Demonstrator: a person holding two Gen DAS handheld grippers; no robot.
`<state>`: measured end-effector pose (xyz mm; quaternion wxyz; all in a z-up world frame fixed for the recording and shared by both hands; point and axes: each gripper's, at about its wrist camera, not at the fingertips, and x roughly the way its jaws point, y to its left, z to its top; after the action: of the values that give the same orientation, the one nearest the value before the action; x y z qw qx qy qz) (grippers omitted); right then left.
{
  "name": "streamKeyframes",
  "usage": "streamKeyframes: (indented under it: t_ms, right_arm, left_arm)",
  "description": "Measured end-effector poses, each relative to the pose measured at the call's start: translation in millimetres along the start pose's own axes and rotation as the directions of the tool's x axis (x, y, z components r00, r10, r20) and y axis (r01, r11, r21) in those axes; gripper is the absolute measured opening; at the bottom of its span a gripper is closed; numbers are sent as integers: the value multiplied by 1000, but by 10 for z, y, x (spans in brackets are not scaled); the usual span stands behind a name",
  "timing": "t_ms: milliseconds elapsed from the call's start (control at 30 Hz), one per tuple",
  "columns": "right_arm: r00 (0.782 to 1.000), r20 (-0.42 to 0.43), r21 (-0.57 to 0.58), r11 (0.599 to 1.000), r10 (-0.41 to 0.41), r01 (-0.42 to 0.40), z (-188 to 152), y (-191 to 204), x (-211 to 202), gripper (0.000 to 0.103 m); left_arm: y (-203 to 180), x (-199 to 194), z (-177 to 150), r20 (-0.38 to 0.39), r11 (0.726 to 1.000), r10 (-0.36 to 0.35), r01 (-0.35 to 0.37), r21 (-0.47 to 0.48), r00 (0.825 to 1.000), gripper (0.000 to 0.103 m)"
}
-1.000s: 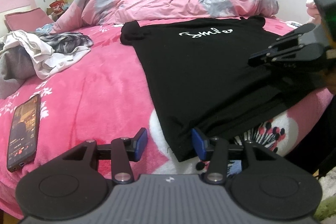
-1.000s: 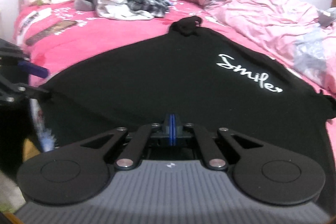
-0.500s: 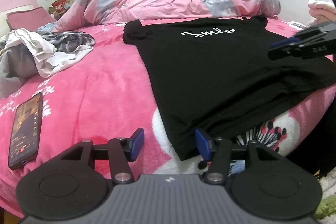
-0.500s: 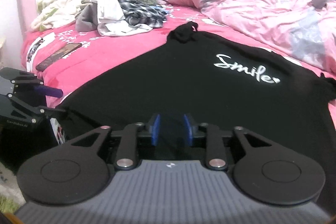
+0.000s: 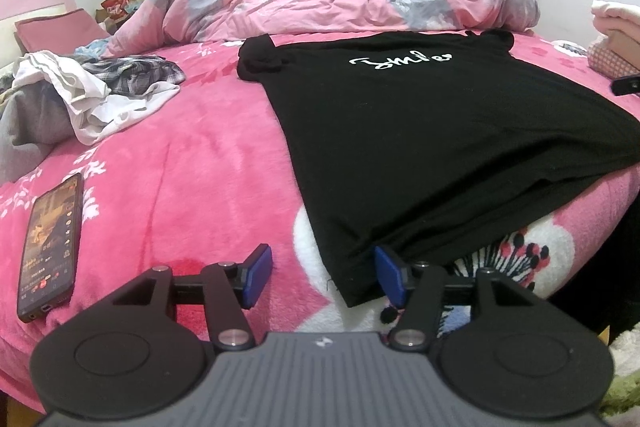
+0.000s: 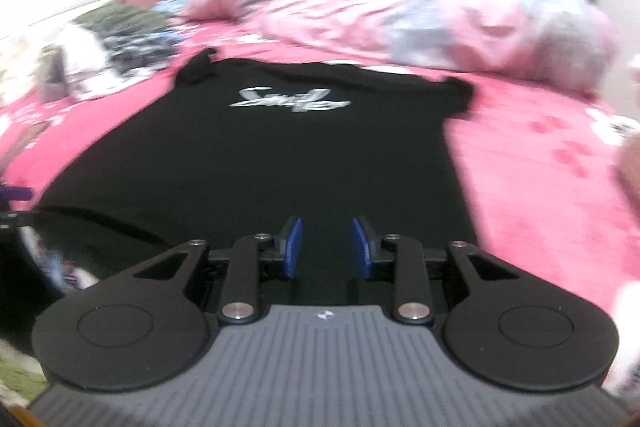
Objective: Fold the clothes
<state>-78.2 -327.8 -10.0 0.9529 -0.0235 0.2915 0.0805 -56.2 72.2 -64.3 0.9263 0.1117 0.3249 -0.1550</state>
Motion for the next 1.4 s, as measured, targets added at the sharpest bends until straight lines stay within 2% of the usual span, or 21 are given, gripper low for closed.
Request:
streamKeyframes:
  t_ms: [33,167,300,400,467,500,533,633,967,1233,1333,1400]
  right_arm:
    - [1000,0,5,1000,-19,19,-23,-77,-39,27]
    - [1000,-8,1,1000,0,0,-121,-241,-74,27]
    - [995,-57,-66,994,80,-83,-200,-192,78,28]
    - [987,-127,-122,986,98,-114,-261,-150,274,27]
    - [986,-140,-137,984,96,-115,-268,-136,329,20]
    - [986,-136,-140,984,94,-113,-256,-128,333,2]
    - [987,-130,-145,983,90,-109,-244,-119,332,0]
    - [993,-98,-180,981,61,-78,-203,-76,279,0]
    - [999,-35,-190,982,-5,-1,-156,-72,292,0]
    - [998,-23,-216,975,-53,47,-275,-58,407,0]
    - [998,-21,-181,982,-61,56,-330,-95,485,1]
    - [1000,-5,-92,995,-30,29,-304,-201,419,5]
  left_arm:
    - [2,2,4,-3,1000,-1,1,-3,1000,58]
    - [4,9,18,-15,1000,2,-3,-13,1000,58]
    - [-13,14,25,-22,1000,11,-12,-12,1000,58]
    - [-20,16,26,-26,1000,15,-15,-14,1000,59]
    - [-26,14,28,-28,1000,18,-18,-14,999,59]
    - [-30,12,29,-29,1000,19,-19,-13,999,59]
    - [-32,14,29,-29,1000,20,-20,-13,999,59]
    - [-34,21,33,-32,1000,20,-21,-14,999,59]
    - [-35,22,39,-36,1000,19,-19,-4,999,59]
    - [-33,23,39,-35,1000,18,-18,-3,999,60]
    - [-31,22,41,-36,1000,18,-18,0,999,60]
    - [-33,25,44,-37,1000,18,-18,2,999,60]
